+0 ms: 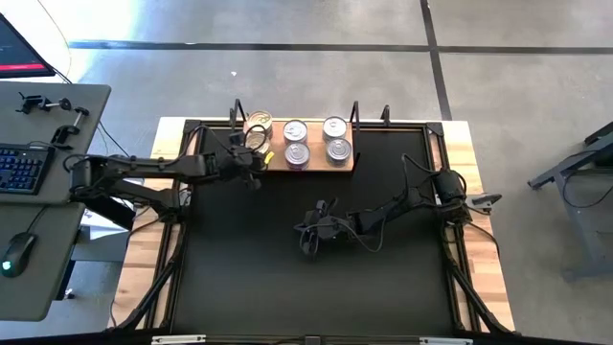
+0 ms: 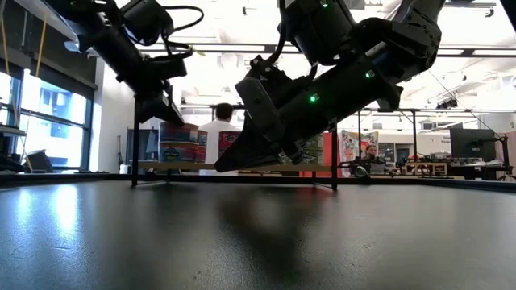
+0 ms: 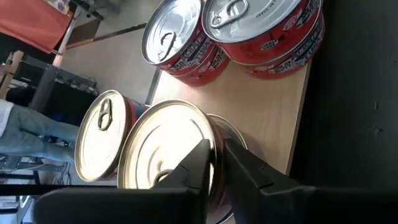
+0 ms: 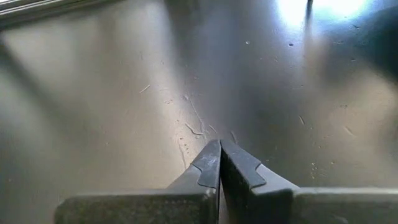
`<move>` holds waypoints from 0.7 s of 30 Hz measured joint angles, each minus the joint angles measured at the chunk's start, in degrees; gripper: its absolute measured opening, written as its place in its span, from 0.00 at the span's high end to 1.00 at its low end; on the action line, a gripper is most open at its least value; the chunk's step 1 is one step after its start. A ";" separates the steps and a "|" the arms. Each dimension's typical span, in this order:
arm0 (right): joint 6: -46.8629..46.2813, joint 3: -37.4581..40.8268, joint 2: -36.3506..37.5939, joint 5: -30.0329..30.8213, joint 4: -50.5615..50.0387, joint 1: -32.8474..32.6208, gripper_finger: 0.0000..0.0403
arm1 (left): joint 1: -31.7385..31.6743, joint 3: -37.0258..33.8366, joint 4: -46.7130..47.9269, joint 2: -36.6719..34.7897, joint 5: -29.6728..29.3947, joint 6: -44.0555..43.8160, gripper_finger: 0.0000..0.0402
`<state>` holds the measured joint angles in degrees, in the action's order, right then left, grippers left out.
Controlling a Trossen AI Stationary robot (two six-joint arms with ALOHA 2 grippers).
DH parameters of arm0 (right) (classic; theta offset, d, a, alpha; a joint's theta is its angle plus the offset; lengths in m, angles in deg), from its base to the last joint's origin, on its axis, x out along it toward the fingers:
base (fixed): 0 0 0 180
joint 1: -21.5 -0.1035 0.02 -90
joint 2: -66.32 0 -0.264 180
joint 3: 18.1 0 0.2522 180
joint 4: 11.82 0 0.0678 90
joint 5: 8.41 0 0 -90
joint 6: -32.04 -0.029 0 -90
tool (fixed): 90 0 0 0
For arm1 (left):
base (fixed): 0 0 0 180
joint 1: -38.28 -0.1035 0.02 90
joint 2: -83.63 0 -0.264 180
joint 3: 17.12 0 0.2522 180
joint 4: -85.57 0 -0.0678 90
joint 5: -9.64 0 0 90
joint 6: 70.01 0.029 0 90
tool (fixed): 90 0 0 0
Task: Stack canned seafood by type on shelf
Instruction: Stack the blue tuna can on top of the other blue tuna can on the shelf, then adjust the red tuna cans on the shelf
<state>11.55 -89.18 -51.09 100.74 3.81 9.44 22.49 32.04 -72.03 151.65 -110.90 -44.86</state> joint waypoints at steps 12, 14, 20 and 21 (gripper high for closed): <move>6.58 0.00 5.15 2.29 -2.20 -1.15 1.00 | 4.93 2.39 0.76 -5.56 -0.64 -6.64 0.80; 7.40 0.00 8.61 4.39 -6.54 -1.70 1.00 | 6.79 2.62 0.75 -7.40 -0.60 -7.59 0.80; 6.02 -0.02 19.84 12.97 -21.02 -2.48 1.00 | 13.50 2.51 2.27 -11.61 1.56 -15.86 0.81; 5.77 -0.02 21.23 12.98 -22.17 -1.94 1.00 | 14.60 1.85 1.86 -11.92 2.96 -17.40 0.81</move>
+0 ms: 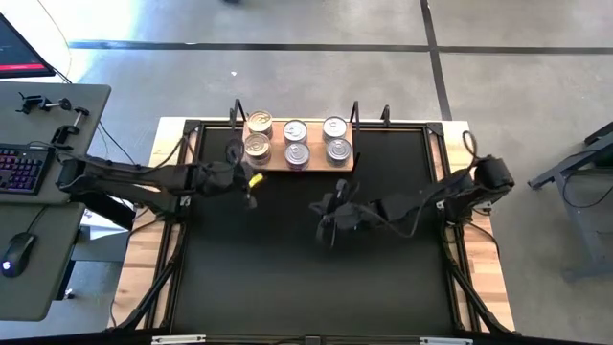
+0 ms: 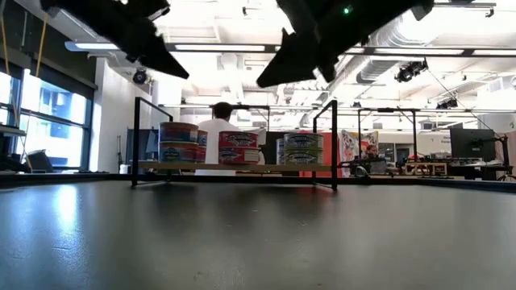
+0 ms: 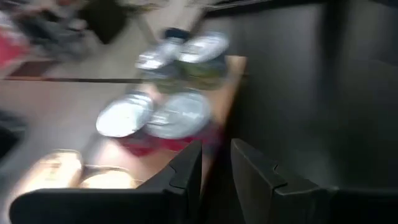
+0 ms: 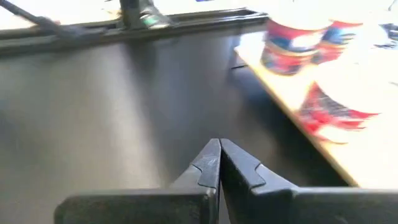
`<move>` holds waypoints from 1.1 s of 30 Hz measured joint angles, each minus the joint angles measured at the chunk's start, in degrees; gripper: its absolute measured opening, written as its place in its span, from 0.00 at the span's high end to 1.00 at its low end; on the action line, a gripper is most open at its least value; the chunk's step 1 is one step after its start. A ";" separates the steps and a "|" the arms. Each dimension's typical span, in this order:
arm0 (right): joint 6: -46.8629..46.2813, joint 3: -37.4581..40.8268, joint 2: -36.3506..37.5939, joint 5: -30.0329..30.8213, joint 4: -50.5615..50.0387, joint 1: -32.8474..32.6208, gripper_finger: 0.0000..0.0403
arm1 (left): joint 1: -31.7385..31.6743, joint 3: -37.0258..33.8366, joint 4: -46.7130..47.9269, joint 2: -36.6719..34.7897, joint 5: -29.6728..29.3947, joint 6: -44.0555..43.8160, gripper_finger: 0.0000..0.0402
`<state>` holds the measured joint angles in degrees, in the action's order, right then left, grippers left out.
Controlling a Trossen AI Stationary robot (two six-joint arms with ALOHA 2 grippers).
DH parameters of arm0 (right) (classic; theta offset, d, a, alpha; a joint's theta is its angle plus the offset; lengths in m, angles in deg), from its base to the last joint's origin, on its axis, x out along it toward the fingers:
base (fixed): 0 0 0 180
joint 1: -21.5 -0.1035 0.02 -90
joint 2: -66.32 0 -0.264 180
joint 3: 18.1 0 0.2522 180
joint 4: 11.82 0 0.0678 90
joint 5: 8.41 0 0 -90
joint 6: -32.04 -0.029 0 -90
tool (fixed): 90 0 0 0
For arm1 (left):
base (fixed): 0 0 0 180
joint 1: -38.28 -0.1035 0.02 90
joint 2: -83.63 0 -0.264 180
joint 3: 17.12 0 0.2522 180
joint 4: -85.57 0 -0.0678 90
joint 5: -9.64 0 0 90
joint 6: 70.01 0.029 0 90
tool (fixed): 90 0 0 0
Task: Stack canned seafood by type on shelf
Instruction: Adjust the red tuna cans on the shelf
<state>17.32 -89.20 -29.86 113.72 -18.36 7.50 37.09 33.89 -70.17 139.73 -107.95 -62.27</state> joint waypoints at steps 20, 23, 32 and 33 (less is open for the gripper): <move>17.00 -27.60 -15.16 -24.63 -11.74 30.23 1.00 | 17.17 -15.95 -32.73 8.19 -2.93 -10.66 0.81; 18.00 -36.05 -20.45 -26.33 -18.98 33.97 1.00 | 17.57 -15.93 -32.43 8.35 -3.01 -10.68 0.81; 17.70 -48.73 -29.59 -28.77 -34.99 40.40 1.00 | 18.14 -15.93 -32.31 8.32 -3.03 -11.28 0.81; 17.73 -48.86 -29.73 -28.73 -35.61 40.65 1.00 | 18.17 -15.93 -32.14 8.32 -3.03 -11.59 0.81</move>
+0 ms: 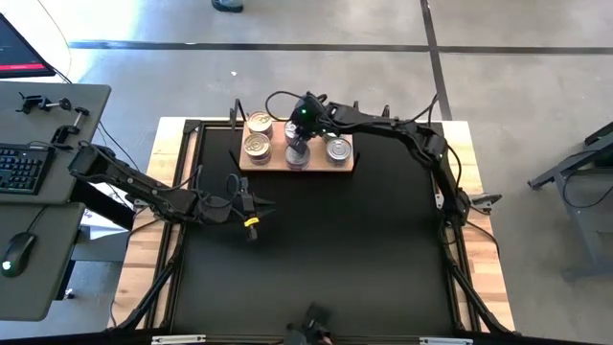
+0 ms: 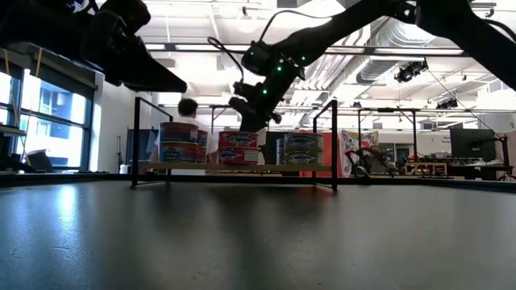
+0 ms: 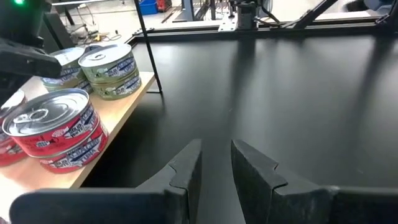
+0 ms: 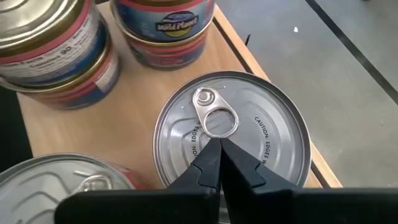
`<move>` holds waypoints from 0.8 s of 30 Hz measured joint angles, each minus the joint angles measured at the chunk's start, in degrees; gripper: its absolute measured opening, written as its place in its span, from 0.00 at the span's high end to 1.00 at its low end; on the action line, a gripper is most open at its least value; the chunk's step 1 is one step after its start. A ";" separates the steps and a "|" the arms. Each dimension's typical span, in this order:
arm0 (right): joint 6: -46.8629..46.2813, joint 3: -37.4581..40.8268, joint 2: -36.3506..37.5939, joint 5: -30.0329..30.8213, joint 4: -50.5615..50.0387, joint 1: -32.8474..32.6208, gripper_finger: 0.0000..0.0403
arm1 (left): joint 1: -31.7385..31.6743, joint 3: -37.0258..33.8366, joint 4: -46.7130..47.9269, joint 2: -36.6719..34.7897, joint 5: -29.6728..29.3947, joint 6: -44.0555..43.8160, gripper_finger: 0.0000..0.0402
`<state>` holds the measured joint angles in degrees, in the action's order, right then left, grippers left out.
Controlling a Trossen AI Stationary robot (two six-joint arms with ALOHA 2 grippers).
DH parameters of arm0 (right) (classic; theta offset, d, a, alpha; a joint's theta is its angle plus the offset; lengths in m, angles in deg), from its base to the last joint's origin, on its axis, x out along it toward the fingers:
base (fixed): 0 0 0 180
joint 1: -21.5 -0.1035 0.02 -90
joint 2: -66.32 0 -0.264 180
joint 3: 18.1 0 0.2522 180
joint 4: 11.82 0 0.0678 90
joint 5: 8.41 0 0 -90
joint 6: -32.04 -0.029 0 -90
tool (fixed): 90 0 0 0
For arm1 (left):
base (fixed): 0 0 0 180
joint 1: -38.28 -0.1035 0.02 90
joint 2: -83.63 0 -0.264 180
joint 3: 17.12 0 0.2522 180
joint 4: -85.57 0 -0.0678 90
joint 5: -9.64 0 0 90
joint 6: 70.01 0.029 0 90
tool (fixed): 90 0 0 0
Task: Stack canned seafood by type on shelf
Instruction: Adjust the red tuna cans on the shelf
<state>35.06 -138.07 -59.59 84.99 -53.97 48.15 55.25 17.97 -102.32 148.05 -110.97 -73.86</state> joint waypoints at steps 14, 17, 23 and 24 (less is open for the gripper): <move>-1.52 0.14 0.33 5.41 1.03 0.24 1.00 | 0.00 0.00 0.89 -0.02 -0.01 -0.63 0.81; -1.50 0.25 1.60 5.51 2.44 -0.19 1.00 | 0.00 0.00 0.93 -0.02 -0.02 -1.05 0.81; 2.74 0.19 4.05 -2.18 1.14 -3.51 1.00 | 0.09 0.00 1.51 -0.02 -0.01 -1.55 0.81; 3.29 0.21 4.07 -5.00 0.27 -4.27 1.00 | 0.15 0.00 1.52 -0.02 -0.02 -1.56 0.81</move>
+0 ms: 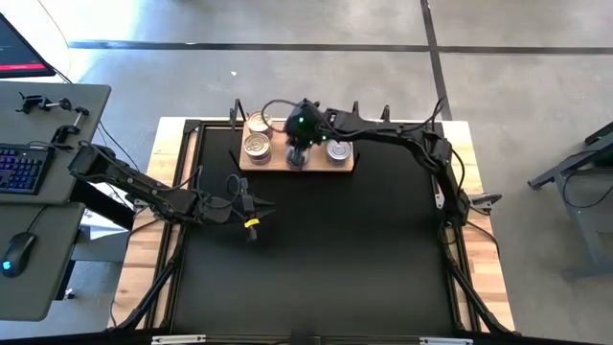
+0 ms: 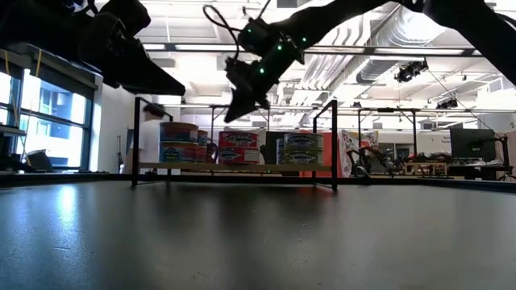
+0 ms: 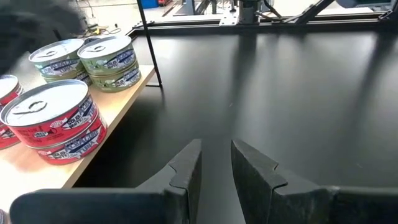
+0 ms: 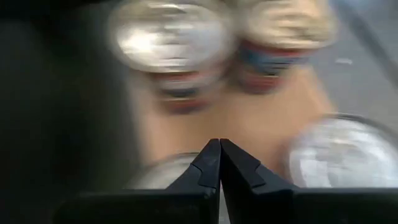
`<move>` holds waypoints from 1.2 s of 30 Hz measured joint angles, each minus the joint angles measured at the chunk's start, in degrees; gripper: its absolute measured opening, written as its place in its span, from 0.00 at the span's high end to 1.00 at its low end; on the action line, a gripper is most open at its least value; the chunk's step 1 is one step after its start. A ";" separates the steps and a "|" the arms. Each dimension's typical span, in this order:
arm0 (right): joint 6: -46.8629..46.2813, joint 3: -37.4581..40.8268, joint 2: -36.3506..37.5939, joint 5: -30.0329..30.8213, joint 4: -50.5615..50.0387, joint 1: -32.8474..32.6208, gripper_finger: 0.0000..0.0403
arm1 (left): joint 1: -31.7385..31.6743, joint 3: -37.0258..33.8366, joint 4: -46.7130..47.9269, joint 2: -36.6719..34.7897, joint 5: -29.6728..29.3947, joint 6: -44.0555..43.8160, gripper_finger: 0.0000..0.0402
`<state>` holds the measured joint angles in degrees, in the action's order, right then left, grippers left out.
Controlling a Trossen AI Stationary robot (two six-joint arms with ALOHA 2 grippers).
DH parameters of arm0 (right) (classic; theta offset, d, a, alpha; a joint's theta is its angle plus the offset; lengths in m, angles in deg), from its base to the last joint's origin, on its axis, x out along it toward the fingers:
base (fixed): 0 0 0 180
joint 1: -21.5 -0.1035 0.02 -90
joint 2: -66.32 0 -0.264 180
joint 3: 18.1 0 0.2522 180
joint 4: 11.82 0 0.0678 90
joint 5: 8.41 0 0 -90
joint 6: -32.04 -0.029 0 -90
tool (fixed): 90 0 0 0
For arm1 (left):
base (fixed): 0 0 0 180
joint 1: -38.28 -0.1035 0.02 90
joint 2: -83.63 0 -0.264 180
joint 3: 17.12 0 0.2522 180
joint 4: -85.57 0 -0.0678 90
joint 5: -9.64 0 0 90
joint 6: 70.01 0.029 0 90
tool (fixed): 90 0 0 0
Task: Stack canned seafood by type on shelf
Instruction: Adjust the red tuna cans on the shelf
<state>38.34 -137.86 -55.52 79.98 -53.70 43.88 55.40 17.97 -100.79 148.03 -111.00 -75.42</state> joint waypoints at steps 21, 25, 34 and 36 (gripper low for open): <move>-1.33 0.00 -0.42 4.50 -8.57 -2.11 1.00 | 0.31 0.00 -0.22 -0.02 -0.04 0.04 0.81; -1.33 -0.02 -0.82 3.96 -9.90 -1.89 1.00 | 0.29 0.00 -0.22 -0.02 -0.02 0.02 0.81; -1.18 -0.26 -2.12 8.21 -8.96 -2.06 1.00 | 0.55 0.04 -0.23 -0.02 0.00 0.00 0.81; -0.81 -0.25 -2.19 10.16 -7.95 -2.02 1.00 | 0.59 0.04 -0.23 -0.02 0.00 -0.04 0.81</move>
<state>37.54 -138.10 -57.71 90.15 -61.66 41.85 55.98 18.01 -101.02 148.01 -111.00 -75.45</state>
